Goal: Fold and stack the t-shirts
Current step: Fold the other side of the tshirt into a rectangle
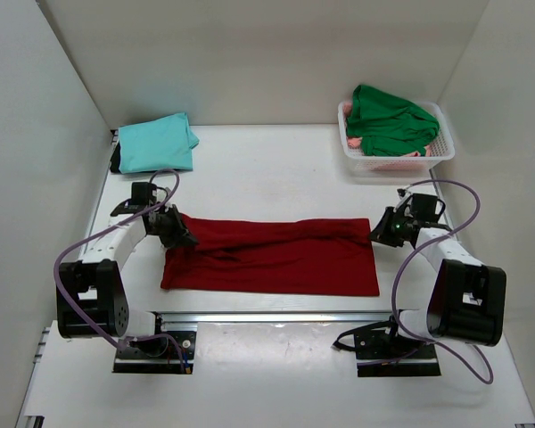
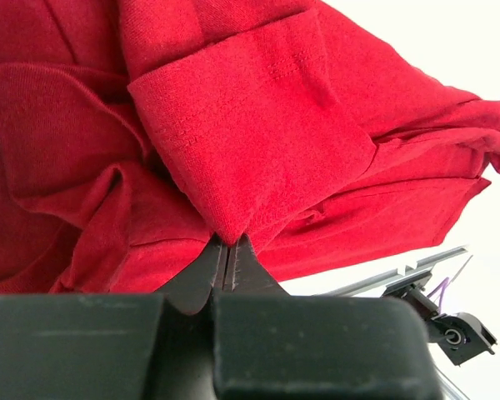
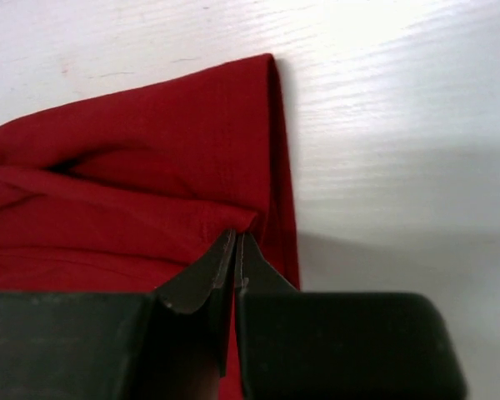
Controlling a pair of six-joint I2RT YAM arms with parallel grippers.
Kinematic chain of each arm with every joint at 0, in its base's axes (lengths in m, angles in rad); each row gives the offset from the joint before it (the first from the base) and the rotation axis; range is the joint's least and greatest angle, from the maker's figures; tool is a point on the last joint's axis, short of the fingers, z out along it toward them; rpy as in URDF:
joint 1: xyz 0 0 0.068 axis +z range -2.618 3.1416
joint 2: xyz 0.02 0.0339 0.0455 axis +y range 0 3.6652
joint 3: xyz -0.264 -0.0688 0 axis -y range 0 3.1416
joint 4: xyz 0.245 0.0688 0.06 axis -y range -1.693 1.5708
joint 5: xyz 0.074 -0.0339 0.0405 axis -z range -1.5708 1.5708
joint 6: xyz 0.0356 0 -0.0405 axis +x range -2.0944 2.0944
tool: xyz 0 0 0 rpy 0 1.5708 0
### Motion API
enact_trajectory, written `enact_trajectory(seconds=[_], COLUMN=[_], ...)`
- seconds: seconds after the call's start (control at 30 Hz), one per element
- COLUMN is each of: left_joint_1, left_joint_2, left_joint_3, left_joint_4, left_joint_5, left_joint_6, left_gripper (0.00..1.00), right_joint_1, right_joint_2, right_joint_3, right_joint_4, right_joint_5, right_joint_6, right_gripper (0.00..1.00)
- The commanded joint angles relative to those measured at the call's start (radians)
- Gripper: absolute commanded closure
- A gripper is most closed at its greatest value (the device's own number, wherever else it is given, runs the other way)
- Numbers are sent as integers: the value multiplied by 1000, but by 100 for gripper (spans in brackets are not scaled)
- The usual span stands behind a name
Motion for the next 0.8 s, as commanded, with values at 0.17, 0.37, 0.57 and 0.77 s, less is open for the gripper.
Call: enact_trajectory(seconds=[0.17,0.37,0.57,0.77], left_joint_1=[6,10,13,0], left_joint_2=[-54,-57,-53,-31], left_joint_3=[-20,-29,-17,57], left_joint_4=[3,-15,-20,-17], left_joint_5=[-24,-64,-104,-101], left_joint_6=[22,19,6,-7], left_gripper=[100,82,56,54], right_joint_1=[-26,-23,9,66], right_joint_2=[-59,-72,-153,-293], right_joint_3=[-16,-27,-27,-36], right_joint_4=[9,-28,-74,-13], right_joint_5=[116,182,296,267], right_joint_6=[-19,16,29,21], right_gripper=[100,100,75,63])
